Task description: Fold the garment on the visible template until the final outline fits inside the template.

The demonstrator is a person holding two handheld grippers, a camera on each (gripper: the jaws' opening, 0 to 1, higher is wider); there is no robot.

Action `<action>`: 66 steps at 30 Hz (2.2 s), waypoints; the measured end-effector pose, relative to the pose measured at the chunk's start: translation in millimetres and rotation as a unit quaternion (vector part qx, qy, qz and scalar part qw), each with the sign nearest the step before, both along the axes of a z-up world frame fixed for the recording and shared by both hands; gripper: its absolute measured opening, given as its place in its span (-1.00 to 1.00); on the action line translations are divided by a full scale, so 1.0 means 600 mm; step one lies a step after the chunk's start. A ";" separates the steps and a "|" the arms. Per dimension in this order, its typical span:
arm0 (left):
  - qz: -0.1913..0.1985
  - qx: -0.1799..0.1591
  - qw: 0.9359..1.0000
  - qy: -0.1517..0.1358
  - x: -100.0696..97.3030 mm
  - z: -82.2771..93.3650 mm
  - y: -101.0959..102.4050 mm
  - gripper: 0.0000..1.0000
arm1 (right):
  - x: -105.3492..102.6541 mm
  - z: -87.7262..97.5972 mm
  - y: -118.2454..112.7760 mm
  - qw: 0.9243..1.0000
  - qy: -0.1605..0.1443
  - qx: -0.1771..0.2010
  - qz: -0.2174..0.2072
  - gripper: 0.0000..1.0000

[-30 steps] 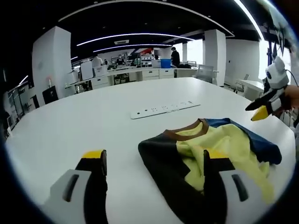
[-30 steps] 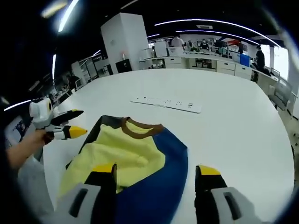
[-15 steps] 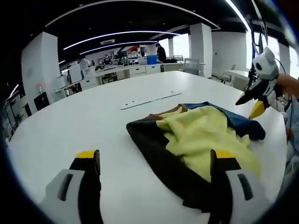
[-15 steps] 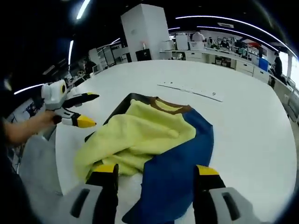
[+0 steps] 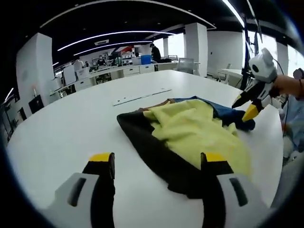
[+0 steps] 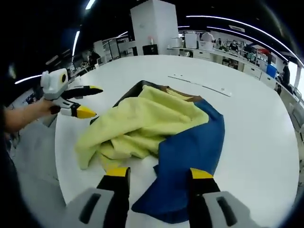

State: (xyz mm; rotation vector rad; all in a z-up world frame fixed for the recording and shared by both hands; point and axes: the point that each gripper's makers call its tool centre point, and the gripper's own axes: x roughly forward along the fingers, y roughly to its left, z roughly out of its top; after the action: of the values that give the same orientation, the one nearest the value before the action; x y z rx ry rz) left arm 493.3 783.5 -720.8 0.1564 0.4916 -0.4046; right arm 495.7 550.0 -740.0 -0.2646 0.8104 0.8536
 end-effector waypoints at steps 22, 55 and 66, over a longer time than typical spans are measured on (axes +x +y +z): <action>-0.044 0.020 0.996 0.072 -0.053 -0.075 -0.038 -0.71 | 0.008 -0.009 -0.026 0.999 -0.038 -0.021 -0.032 -1.00; 0.078 0.007 0.996 0.047 -0.037 0.007 0.103 -1.00 | 0.111 0.078 -0.167 0.977 -0.116 -0.028 -0.176 -1.00; 0.131 0.029 0.990 0.042 -0.034 0.009 0.171 -1.00 | 0.132 0.069 -0.221 0.965 -0.092 -0.011 -0.245 -1.00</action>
State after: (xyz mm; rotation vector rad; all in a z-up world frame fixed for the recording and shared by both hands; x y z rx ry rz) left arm 473.1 886.4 -715.6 0.1289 0.6000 -0.1409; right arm 574.7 417.3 -698.8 -0.1486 0.6699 0.3480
